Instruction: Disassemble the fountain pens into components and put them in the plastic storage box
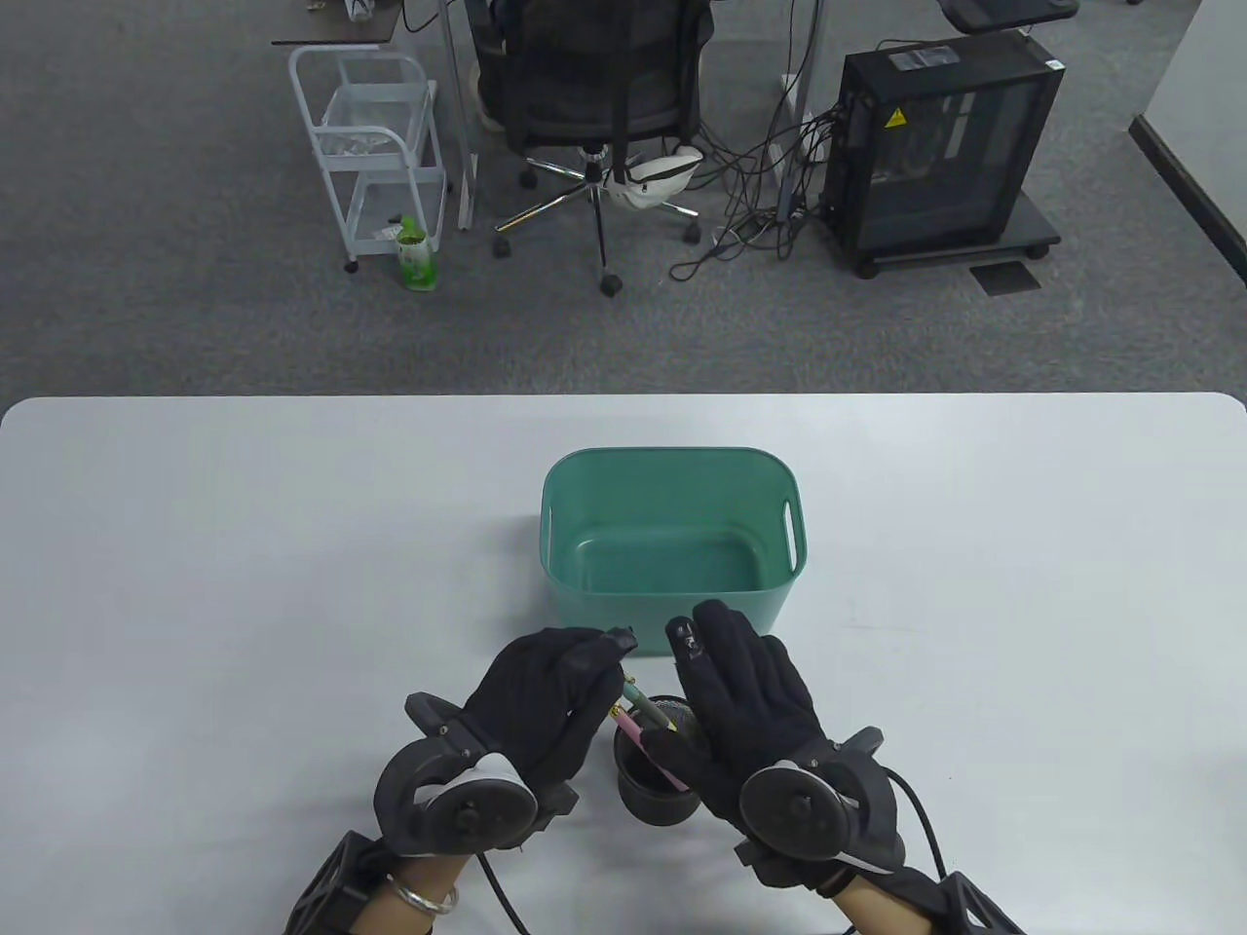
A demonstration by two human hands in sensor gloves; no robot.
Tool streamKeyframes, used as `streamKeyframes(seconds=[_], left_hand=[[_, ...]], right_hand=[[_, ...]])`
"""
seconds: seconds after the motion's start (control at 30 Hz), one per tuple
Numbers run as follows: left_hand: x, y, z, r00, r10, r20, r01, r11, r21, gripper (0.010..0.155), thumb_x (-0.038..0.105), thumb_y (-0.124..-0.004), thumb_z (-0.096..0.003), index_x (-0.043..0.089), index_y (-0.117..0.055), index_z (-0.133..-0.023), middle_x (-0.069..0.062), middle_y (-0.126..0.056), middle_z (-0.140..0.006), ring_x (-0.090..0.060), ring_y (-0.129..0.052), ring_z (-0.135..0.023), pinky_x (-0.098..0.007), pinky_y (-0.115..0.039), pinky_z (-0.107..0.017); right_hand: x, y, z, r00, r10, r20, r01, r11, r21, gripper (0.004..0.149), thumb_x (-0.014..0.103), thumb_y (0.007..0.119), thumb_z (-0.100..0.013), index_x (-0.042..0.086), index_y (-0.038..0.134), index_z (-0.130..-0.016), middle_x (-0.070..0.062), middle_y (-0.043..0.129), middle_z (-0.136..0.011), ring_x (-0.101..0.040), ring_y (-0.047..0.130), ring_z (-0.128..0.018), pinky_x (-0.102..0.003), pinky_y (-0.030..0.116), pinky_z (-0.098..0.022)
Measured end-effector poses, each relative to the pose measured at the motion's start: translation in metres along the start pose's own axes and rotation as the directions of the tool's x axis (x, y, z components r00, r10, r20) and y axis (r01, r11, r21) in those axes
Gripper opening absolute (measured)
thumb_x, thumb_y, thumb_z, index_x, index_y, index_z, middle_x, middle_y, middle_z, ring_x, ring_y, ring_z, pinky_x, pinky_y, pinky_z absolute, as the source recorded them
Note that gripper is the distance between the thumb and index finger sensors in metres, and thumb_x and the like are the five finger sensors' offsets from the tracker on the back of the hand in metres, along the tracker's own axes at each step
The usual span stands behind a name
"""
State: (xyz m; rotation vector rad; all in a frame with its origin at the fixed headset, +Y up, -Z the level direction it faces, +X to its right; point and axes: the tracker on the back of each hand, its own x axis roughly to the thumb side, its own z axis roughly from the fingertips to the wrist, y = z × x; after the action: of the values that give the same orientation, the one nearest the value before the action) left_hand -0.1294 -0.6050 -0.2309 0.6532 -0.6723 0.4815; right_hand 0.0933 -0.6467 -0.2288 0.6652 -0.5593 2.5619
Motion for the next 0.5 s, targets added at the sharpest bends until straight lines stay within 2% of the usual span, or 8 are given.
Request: streamKeyframes(seconds=[0.17,0.3,0.5], left_hand=[[0.0007,0.0003,0.0015,1.0,0.023,0.016,-0.023,0.999,0.044,0.037,0.033,-0.072,-0.0665,0.013,-0.082,-0.096,-0.01,-0.093,-0.086,-0.011,-0.106,-0.059,-0.036,-0.077,-0.071],[-0.0005,0.0013,0.0027,0.998,0.054,0.02,-0.056,0.995,0.086,0.037,0.033,-0.071,-0.0667,0.013,-0.082,-0.096,-0.01,-0.092,-0.086,-0.011,-0.106,-0.06,-0.036,-0.078,-0.072],[-0.0002,-0.002,0.0027,0.997,0.075,0.022,-0.077,0.994,0.082,0.038,0.032,-0.071,-0.067,0.012,-0.081,-0.096,-0.01,-0.092,-0.086,-0.011,-0.107,-0.062,-0.036,-0.078,-0.072]], right_hand=[[0.0016,0.0029,-0.0032,0.998,-0.069,0.007,0.069,0.998,-0.005,0.082,0.062,0.061,-0.056,0.018,0.038,-0.121,-0.018,0.038,-0.122,-0.039,0.071,-0.101,-0.054,0.06,-0.074],[0.0001,0.0036,-0.0036,0.997,-0.079,0.01,0.08,0.997,-0.014,0.08,0.06,0.064,-0.056,0.018,0.042,-0.12,-0.017,0.049,-0.119,-0.034,0.081,-0.094,-0.05,0.066,-0.07],[-0.0025,0.003,-0.0019,0.998,-0.058,0.022,0.059,0.996,-0.068,0.067,0.053,0.066,-0.057,0.018,0.057,-0.114,-0.013,0.071,-0.108,-0.027,0.089,-0.086,-0.046,0.071,-0.067]])
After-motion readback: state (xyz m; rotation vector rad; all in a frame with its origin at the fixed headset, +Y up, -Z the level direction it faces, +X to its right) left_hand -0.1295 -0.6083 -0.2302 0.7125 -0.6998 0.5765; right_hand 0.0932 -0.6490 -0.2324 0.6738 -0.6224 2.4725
